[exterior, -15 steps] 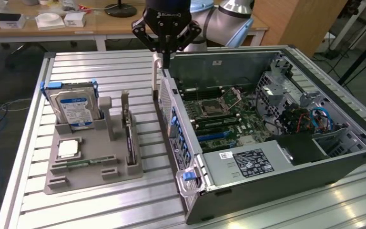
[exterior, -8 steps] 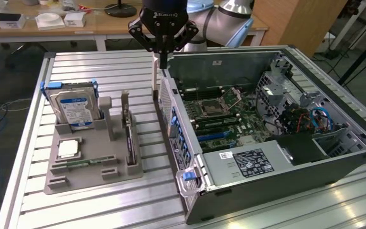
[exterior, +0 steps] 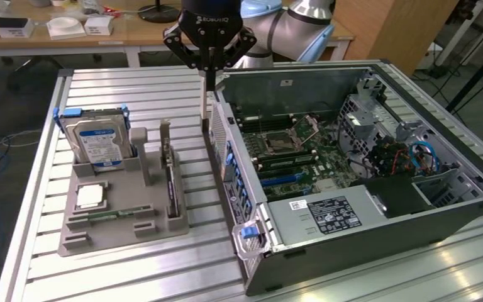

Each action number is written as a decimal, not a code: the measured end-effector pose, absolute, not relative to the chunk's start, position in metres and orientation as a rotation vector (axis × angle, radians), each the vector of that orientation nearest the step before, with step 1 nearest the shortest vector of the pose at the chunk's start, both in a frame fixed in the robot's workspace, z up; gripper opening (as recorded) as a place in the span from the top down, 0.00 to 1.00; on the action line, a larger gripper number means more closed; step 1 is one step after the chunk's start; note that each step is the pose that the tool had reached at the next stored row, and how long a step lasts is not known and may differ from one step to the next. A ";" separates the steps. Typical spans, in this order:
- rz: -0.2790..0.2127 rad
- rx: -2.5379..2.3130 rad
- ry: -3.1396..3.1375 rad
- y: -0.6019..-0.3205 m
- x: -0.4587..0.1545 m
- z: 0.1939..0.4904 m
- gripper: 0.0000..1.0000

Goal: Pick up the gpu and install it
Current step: 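Reach for the gpu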

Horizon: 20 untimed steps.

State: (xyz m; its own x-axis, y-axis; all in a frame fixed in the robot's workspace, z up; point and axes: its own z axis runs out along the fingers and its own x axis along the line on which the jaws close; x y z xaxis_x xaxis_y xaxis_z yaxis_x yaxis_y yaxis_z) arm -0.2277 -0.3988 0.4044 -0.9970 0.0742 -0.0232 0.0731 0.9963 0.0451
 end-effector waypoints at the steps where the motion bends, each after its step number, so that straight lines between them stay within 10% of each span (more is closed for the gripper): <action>1: 0.069 0.115 3.114 -0.399 -0.229 0.404 0.89; 20: 0.069 0.112 3.114 -0.401 -0.256 0.404 0.89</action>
State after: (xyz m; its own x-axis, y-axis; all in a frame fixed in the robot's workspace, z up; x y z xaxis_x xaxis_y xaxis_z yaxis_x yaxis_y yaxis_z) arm -0.2560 -0.4007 0.4044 -0.9971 0.0721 -0.0233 0.0710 0.9965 0.0451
